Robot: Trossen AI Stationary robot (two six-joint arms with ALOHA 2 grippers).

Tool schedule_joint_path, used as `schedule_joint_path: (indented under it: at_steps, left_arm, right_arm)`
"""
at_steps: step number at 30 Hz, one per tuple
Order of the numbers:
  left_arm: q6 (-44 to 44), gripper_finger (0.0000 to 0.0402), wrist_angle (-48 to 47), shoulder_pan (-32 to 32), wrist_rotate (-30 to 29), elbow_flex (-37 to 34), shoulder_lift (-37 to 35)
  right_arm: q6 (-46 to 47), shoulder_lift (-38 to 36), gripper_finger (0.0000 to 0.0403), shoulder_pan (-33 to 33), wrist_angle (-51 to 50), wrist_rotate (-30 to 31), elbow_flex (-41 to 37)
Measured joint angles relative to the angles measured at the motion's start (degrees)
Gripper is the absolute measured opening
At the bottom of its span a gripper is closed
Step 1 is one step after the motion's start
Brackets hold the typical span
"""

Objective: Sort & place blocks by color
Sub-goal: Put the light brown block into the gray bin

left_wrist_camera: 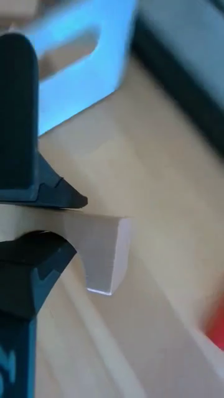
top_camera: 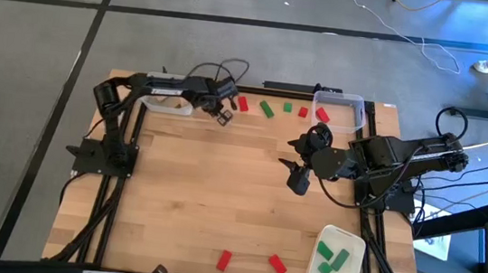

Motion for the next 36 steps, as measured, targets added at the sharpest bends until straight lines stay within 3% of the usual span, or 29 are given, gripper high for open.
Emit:
schedule_joint_path:
  at_steps: [8, 18, 23, 28, 36]
  left_arm:
    - [6.5, 0.0041, -13.4, 2.5, -5.4, 9.1, -4.0]
    - [7.7, 0.0041, -30.5, 11.6, -9.0, 10.6, -6.4]
    - [8.0, 0.004, -28.5, 14.7, -7.9, 7.8, -6.4]
    - [8.3, 0.004, -22.0, 17.5, -3.1, 1.0, -6.4]
    - [8.1, 0.004, -15.0, 18.2, -2.9, -3.2, -6.4]
  right_arm:
    - [0.0, 0.0, 0.0255, 0.0, 0.0, 0.0, 0.0]
    - [-0.4, 0.0, 0.0255, 0.0, 0.0, 0.0, 0.0]
    - [-0.5, 0.0, 0.0255, 0.0, 0.0, 0.0, 0.0]
    - [-0.3, 0.0, 0.0255, 0.0, 0.0, 0.0, 0.0]
    - [0.5, 0.0, 0.0255, 0.0, 0.0, 0.0, 0.0]
